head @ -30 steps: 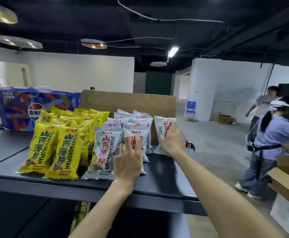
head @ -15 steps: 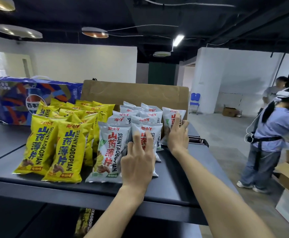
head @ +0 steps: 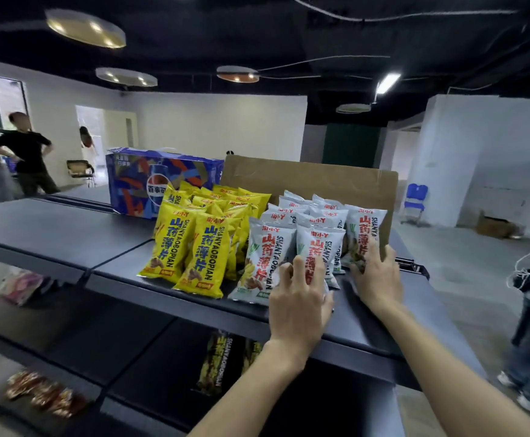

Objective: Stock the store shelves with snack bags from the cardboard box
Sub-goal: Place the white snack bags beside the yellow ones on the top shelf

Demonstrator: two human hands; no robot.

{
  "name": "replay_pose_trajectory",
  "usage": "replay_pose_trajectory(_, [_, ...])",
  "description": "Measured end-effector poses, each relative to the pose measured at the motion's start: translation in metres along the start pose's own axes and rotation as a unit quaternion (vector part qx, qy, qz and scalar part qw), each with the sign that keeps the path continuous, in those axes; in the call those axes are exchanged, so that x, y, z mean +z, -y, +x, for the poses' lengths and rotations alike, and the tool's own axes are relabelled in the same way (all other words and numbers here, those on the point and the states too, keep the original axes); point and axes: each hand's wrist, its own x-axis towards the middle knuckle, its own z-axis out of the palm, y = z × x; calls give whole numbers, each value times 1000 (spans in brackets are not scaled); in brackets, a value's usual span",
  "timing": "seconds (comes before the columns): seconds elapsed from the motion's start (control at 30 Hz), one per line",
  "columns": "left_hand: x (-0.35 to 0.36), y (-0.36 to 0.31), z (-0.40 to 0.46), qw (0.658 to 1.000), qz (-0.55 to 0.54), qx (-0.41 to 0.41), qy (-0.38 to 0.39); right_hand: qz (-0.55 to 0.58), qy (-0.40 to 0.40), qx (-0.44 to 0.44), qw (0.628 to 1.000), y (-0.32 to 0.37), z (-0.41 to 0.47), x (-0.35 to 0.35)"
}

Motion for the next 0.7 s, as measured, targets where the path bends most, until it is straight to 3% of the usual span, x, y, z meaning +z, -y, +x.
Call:
replay_pose_trajectory(0.33, [-59, 13, -28, 997, 21, 65, 43, -25, 47, 23, 998, 8, -64, -68])
replay_pose_trajectory(0.7, [-140, 46, -66, 992, 7, 98, 84, -48, 34, 47, 997, 46, -175, -147])
